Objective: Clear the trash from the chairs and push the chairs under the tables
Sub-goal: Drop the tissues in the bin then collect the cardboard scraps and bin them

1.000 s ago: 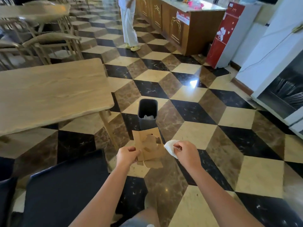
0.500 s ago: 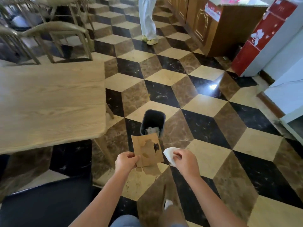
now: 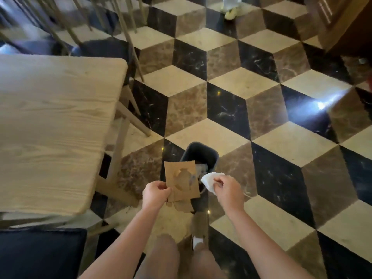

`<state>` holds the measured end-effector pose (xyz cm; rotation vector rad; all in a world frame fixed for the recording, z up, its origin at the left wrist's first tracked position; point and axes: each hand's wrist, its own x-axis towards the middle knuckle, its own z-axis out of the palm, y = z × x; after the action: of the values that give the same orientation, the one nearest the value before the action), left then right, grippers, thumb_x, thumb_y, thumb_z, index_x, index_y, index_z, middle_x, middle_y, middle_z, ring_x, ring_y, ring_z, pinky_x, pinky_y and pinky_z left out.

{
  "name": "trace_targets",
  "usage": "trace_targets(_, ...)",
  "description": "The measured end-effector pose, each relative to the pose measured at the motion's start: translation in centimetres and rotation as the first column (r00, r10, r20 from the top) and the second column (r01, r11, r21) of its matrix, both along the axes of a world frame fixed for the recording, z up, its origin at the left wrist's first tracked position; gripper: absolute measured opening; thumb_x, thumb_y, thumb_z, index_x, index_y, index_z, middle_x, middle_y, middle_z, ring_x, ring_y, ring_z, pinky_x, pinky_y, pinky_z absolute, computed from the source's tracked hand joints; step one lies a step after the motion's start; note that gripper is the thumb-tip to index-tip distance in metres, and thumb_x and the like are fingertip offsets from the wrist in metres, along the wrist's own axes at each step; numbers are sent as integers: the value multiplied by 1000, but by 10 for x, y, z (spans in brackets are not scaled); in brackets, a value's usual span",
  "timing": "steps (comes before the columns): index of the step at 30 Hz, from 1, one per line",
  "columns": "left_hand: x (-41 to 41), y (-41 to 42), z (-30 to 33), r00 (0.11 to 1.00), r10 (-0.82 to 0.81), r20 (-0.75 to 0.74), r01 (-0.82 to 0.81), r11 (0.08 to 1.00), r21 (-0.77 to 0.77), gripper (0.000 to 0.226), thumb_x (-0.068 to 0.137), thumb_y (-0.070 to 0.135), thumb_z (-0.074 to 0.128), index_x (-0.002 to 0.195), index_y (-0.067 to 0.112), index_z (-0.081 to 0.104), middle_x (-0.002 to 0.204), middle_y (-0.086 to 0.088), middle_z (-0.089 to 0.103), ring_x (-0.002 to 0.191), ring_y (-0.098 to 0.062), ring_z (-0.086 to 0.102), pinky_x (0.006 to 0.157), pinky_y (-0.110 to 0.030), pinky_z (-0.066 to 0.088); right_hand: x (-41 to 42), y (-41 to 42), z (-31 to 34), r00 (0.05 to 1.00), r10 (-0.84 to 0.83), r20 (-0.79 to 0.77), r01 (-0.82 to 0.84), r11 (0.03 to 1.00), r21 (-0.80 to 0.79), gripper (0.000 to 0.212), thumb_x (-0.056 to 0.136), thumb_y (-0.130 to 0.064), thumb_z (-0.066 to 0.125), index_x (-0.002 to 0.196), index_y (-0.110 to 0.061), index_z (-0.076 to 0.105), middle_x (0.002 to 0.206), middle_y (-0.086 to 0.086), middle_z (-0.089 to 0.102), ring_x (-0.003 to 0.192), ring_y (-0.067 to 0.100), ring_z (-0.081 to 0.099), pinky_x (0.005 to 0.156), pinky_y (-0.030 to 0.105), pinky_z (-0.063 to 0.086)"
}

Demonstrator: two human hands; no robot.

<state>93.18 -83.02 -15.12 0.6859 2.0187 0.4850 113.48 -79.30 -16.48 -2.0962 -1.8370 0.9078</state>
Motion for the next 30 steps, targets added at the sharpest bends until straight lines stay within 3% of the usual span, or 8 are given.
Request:
trace_targets(3,6,34,-33,999,-1,-35,-1,998,-55,19,83,14,65,101,12,67,89,-3,67,70,-8,60,50,-15,42,-2,44,-39,999,34,9,-34,998,-50,25,90,-16,55,112,-12,65,115,9,64,102,24,59,79,27,46)
trace_targets(5,8,54,-65,999,-18,-43,13,994,-104,19,84,15,64,102,12,68,88,-2,68,69,-9,60,48,-16,41,-5,70,-73,998,54,14,-52,995,-87,25,91,-17,54,113,-10,64,117,10,64,105,24,59,85,32,48)
trace_targets(11,13,104,-188,993,-100,-63,86,977,-194,7,81,17,65,87,20,68,82,1,67,77,-16,62,71,-30,52,-13,119,-204,990,99,101,-85,987,-138,23,90,-17,50,107,-13,66,108,9,66,96,24,60,73,30,48)
trace_targets(14,16,122,-252,996,-74,-53,62,976,-207,13,79,17,65,73,28,61,70,11,61,71,-11,60,68,-28,50,-15,136,-268,983,123,137,-104,984,-142,21,90,-17,52,105,-13,66,106,9,68,95,25,62,76,33,50)
trace_targets(19,13,136,-342,997,-64,-33,54,965,-257,12,80,17,68,93,18,68,87,0,66,86,-17,63,80,-33,54,-16,154,-351,964,195,181,-162,970,-180,24,90,-17,49,109,-13,64,111,8,65,100,26,59,82,36,50)
trace_targets(25,13,138,-380,997,-82,-3,79,966,-246,20,78,25,73,97,20,66,89,7,64,86,-11,58,77,-25,47,-18,152,-379,921,344,181,-301,926,-227,20,90,-24,52,107,-14,59,106,7,59,105,27,53,82,42,51)
trace_targets(28,17,133,-363,994,-112,-12,107,974,-199,26,80,25,71,104,18,65,85,10,62,80,-5,56,70,-18,44,-18,146,-358,919,346,188,-302,926,-228,18,90,-24,53,105,-16,59,104,6,60,103,24,55,82,39,51)
trace_targets(30,18,128,-336,981,-190,-30,182,967,-181,32,83,26,68,113,17,61,98,3,65,85,-8,58,68,-17,45,-18,142,-330,915,358,185,-314,921,-229,19,90,-25,53,105,-16,60,104,5,60,102,24,55,80,37,51)
